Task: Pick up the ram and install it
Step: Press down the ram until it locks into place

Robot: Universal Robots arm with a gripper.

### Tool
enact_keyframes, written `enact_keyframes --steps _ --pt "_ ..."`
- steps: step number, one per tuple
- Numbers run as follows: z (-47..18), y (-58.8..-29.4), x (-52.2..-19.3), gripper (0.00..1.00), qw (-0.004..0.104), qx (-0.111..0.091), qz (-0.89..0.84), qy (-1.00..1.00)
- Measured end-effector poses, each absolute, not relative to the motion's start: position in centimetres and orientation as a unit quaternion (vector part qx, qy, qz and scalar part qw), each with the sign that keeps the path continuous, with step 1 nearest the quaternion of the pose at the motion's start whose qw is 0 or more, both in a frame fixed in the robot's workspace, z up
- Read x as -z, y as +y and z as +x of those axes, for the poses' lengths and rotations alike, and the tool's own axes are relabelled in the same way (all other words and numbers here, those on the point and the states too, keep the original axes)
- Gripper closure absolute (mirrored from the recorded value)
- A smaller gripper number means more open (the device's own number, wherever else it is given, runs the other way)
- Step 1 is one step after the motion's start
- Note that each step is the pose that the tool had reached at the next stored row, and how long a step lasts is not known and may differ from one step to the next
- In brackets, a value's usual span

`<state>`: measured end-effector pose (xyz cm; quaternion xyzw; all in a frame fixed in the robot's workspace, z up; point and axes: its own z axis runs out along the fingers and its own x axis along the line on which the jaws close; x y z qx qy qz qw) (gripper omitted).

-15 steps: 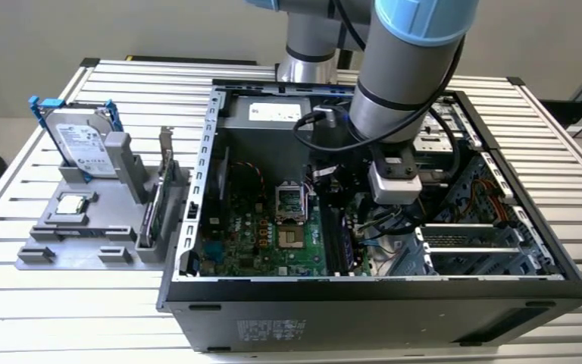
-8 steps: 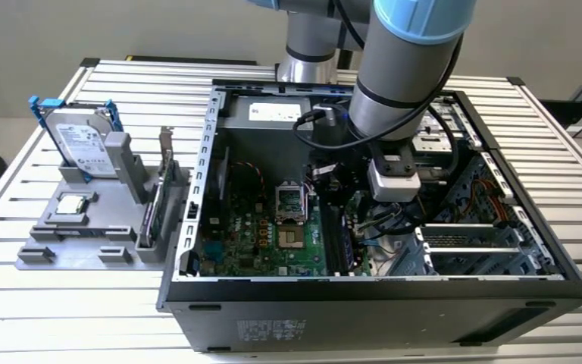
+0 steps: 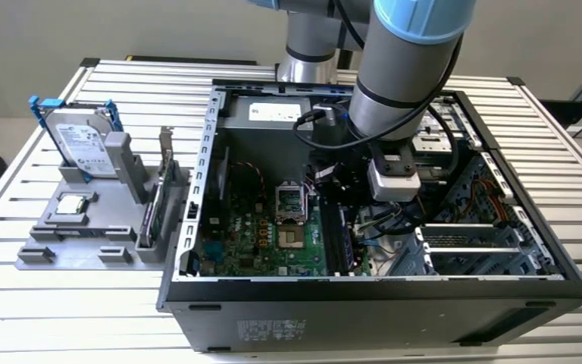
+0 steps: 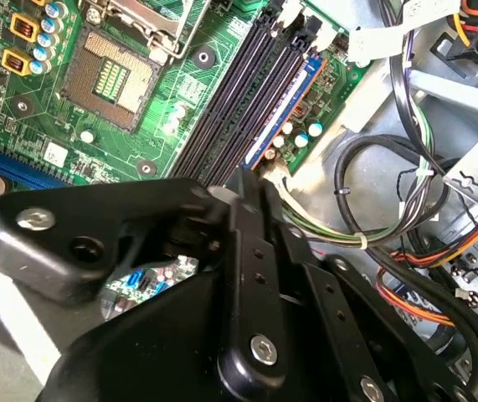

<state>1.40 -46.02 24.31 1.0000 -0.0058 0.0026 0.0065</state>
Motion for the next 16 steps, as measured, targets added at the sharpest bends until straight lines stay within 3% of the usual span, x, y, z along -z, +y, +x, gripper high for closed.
enact_keyframes --steps 16 --pt "1.41 -46.01 -24.31 1.0 0.006 -0.003 1.0 0.025"
